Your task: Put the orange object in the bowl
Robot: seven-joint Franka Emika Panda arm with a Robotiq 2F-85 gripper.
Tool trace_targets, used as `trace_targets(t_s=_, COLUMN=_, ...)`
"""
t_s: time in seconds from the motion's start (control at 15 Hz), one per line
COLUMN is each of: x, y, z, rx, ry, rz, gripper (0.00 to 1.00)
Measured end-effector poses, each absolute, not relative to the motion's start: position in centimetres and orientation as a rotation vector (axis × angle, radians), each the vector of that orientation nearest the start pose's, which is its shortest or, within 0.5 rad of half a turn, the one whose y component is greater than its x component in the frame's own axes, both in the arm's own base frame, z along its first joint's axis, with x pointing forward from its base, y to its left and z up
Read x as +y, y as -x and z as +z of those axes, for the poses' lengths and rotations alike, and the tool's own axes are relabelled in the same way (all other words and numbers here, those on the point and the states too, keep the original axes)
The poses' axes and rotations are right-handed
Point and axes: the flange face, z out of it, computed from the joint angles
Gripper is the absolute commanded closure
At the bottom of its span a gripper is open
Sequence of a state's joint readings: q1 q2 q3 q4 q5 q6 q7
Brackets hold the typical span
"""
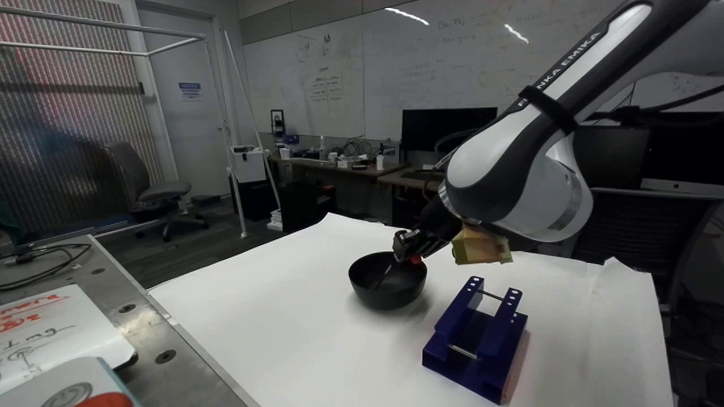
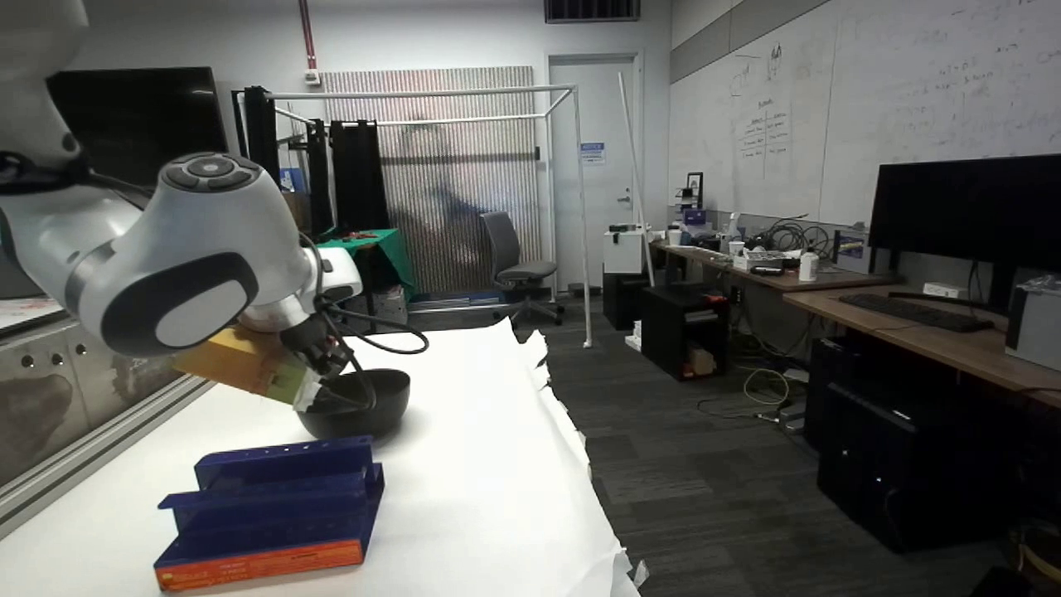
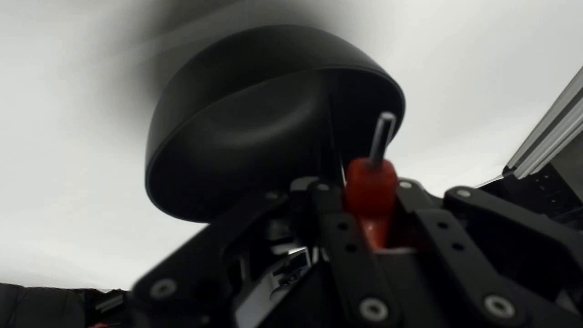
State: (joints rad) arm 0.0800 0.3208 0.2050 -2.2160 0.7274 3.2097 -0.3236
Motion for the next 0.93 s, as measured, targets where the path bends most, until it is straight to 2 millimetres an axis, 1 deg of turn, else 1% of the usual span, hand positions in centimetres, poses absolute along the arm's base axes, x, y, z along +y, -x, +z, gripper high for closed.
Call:
trace_targets(t_s=0.07, x=9.2, y=-58.0, z=28.8, rx=0.243, ry=2.766, rz=-0.885, gripper=0.42)
trace_targets(t_s=0.2, x=7.7, y=-58.8, z=27.4, rx=0.274, ry=2.777, rz=-0.879, gripper=0.28)
trace_targets(t_s=0.27, x=7.0, y=-59.1, z=26.8, rx=0.287, ry=2.782, rz=-0.876, gripper=0.20)
trace_targets(t_s=0.33, x=6.5, y=-59.3, z=26.3, rx=0.298, ry=2.786, rz=-0.873, gripper=0.13)
trace_targets(t_s=0.4, x=6.1, y=-59.5, z=26.0, rx=0.305, ry=2.788, rz=-0.870, gripper=0.05)
trace_targets(t_s=0.47, x=5.8, y=-59.5, z=25.9, rx=0.308, ry=2.789, rz=-0.865, gripper=0.01)
trace_targets(t_s=0.67, x=6.1, y=-59.2, z=26.6, rx=0.278, ry=2.790, rz=-0.850, gripper=0.00)
trace_targets(t_s=0.8, x=6.5, y=-58.4, z=28.2, rx=0.229, ry=2.797, rz=-0.837, gripper=0.00)
trace_targets(t_s=0.93, x=6.4, y=-56.8, z=30.4, rx=0.164, ry=2.832, rz=-0.790, gripper=0.00)
